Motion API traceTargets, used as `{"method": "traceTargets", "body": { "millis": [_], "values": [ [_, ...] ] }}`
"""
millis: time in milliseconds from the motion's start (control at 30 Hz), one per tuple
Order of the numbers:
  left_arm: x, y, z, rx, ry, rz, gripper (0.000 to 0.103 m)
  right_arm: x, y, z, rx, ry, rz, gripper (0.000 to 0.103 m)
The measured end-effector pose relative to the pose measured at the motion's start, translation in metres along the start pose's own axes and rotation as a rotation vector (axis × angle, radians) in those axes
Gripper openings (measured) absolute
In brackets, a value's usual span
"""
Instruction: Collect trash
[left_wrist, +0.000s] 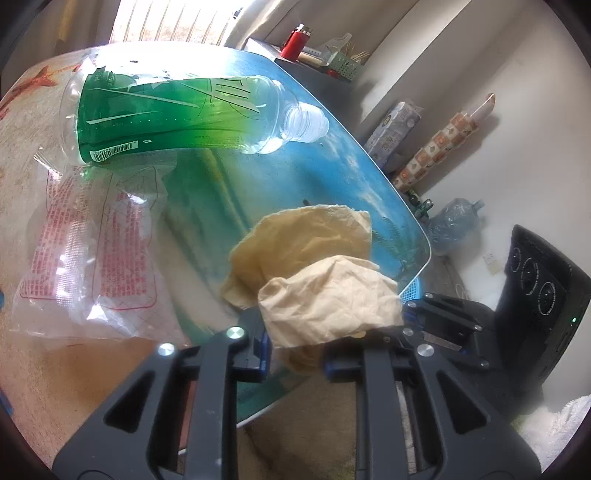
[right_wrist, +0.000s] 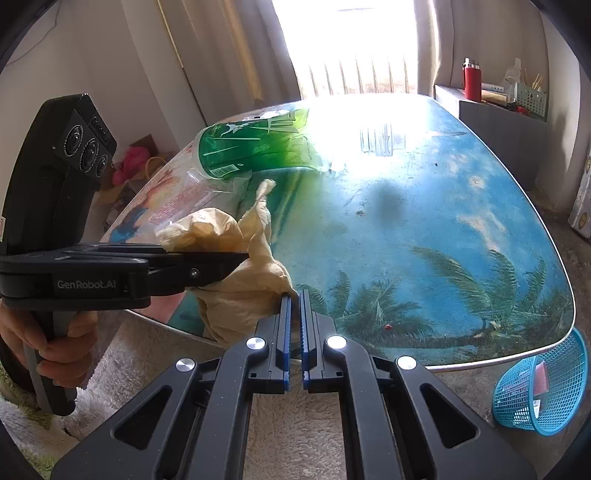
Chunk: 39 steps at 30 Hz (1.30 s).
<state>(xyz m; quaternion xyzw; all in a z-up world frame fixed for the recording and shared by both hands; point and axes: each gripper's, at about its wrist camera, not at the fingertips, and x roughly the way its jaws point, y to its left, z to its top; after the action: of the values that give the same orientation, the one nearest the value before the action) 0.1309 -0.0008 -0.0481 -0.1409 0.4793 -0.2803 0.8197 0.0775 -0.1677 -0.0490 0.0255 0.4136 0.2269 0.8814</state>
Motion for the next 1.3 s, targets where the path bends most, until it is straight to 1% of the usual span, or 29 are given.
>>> {"method": "traceTargets", "body": {
  "millis": [33,67,167,300,533,600,767,867,1000,1167,1267,1300],
  "values": [
    [-0.001,0.000,0.000,-0.006,0.000,-0.019,0.029,0.001,-0.001,0.000,0.005,0.001,0.004,0.005],
    [-0.002,0.000,0.000,-0.006,-0.001,-0.032,0.032,0.002,-0.002,0.001,0.009,0.002,0.009,0.005],
    [-0.003,-0.007,-0.001,0.029,0.001,-0.048,0.039,0.003,-0.005,0.001,0.017,0.005,0.018,0.005],
    [0.001,-0.015,-0.004,0.078,0.021,-0.028,0.039,0.002,-0.009,0.000,0.019,0.005,0.025,0.005],
    [0.008,-0.014,-0.007,0.085,0.041,-0.008,0.039,0.002,-0.015,0.000,0.041,0.006,0.045,0.005],
    [0.009,-0.015,-0.007,0.100,0.039,0.005,0.035,0.001,-0.017,0.000,0.049,0.006,0.051,0.005],
    [0.011,-0.020,-0.007,0.133,0.037,0.019,0.018,-0.001,-0.019,-0.001,0.066,0.003,0.061,0.005],
    [0.009,-0.025,-0.007,0.165,0.022,0.034,0.010,-0.005,-0.019,0.000,0.072,-0.004,0.065,0.005],
    [-0.002,-0.030,-0.005,0.161,-0.007,0.017,0.008,-0.021,-0.024,0.006,0.081,-0.037,0.062,0.005],
    [-0.028,-0.031,0.005,0.143,-0.087,0.000,0.007,-0.047,-0.035,0.025,0.089,-0.099,0.057,0.006],
    [-0.049,-0.028,0.009,0.120,-0.139,-0.021,0.007,-0.055,-0.035,0.046,0.028,-0.119,0.041,0.007],
    [-0.056,-0.027,0.011,0.114,-0.157,-0.022,0.007,-0.056,-0.033,0.055,-0.002,-0.121,0.032,0.012]
  ]
}}
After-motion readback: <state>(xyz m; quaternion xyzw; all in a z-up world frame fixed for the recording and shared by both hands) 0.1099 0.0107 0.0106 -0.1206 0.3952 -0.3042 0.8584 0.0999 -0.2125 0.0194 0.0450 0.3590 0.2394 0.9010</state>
